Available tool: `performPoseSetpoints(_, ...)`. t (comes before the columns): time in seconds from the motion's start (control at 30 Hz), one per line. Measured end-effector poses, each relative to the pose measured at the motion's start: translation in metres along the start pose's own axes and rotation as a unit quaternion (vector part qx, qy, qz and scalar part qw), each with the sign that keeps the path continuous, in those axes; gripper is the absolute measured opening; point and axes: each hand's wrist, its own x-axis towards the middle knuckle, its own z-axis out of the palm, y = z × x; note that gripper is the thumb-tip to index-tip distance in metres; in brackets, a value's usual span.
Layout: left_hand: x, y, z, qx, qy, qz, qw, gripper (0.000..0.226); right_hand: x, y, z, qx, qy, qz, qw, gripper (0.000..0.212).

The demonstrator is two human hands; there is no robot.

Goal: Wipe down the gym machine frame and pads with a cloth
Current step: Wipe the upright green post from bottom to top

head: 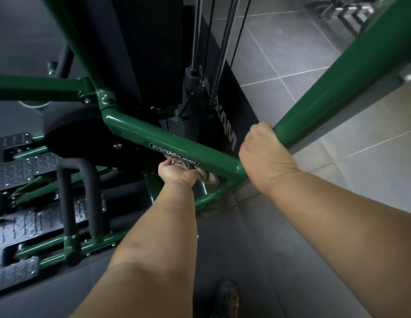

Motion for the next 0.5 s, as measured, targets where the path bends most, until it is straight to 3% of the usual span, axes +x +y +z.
performPoseSetpoints(0.3,0.021,0.099,0.016,-0.012,-0.025,0.075,0.997,0.068,0.006,-0.006,-0.011,0.008,-0.077,0.038,0.996,0.030)
performPoseSetpoints(0.5,0.046,0.162,0.018,-0.056,-0.065,0.079,0.993,0.063,0.005,-0.006,-0.015,0.023,-0.098,0.040,0.994,0.030)
